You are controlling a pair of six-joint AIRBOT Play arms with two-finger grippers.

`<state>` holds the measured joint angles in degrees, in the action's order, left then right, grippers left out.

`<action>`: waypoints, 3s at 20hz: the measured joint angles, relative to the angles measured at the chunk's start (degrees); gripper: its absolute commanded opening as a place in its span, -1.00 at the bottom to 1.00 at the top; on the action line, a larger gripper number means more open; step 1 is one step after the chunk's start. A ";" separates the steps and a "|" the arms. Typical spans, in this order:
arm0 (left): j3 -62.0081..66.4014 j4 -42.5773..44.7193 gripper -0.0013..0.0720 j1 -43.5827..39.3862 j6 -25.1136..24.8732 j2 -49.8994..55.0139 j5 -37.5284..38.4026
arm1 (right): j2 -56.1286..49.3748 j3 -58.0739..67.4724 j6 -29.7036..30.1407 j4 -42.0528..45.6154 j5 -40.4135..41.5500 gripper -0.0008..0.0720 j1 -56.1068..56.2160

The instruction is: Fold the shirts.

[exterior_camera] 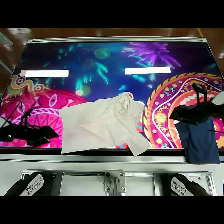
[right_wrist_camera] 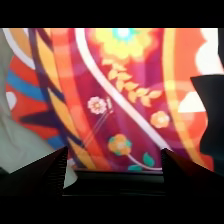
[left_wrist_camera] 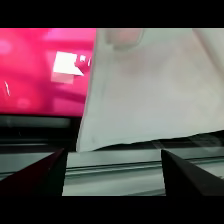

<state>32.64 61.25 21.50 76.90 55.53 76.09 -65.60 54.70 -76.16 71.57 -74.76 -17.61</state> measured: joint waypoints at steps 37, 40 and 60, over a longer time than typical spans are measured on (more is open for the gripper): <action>-2.25 -18.84 -0.87 -9.70 -9.73 -2.80 -12.52 | -13.68 -12.83 2.03 -20.22 21.18 -0.79 29.29; 3.82 -18.82 -0.87 -9.70 -10.03 -4.81 -12.09 | -9.22 -9.70 3.19 -20.15 20.92 -0.79 29.24; 65.07 -12.61 -0.87 -9.75 3.56 -20.68 -6.45 | 18.71 58.25 -11.89 -0.68 0.31 -0.80 29.11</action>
<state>97.71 48.64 11.75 80.47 34.85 69.65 -46.89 112.95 -88.05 70.89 -74.46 11.51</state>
